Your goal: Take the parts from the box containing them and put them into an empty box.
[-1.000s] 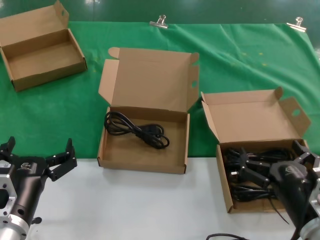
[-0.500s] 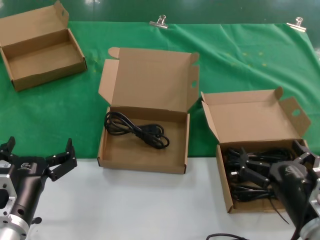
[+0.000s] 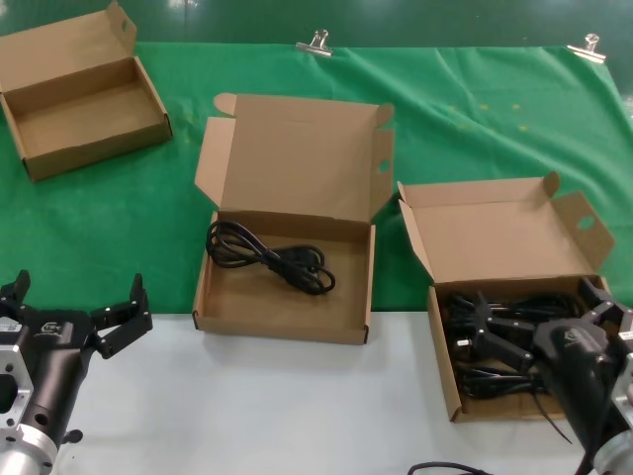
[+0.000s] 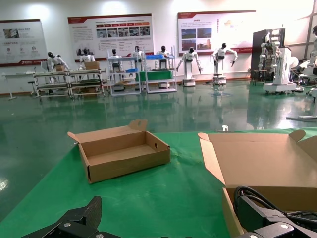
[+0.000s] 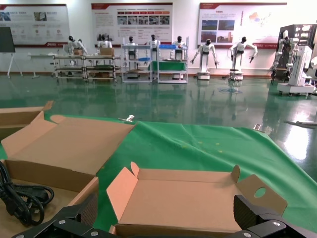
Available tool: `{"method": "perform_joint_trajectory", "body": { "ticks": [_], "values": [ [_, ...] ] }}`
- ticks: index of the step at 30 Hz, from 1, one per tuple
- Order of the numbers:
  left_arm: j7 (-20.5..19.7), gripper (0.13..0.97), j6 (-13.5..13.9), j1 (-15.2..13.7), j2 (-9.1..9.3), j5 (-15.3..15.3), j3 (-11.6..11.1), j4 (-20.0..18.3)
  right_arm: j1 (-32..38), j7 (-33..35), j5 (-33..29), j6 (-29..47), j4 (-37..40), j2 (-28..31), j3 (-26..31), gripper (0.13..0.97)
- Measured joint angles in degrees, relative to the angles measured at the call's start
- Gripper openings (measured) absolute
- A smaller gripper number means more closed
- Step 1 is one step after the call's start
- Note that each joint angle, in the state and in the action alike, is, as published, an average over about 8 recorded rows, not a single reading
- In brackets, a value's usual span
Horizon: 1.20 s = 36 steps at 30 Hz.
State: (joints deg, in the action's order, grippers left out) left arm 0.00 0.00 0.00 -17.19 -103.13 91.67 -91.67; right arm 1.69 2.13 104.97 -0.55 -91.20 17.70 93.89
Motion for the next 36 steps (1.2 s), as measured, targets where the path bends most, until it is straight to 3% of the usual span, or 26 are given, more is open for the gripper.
{"method": "perform_joint_trajectory", "body": {
  "ticks": [36],
  "values": [
    [0.0, 0.966, 0.0, 0.0, 0.00, 0.0, 0.0, 0.0, 0.0, 0.0, 0.0, 0.0, 0.0, 0.0, 0.0, 0.966]
  ]
}}
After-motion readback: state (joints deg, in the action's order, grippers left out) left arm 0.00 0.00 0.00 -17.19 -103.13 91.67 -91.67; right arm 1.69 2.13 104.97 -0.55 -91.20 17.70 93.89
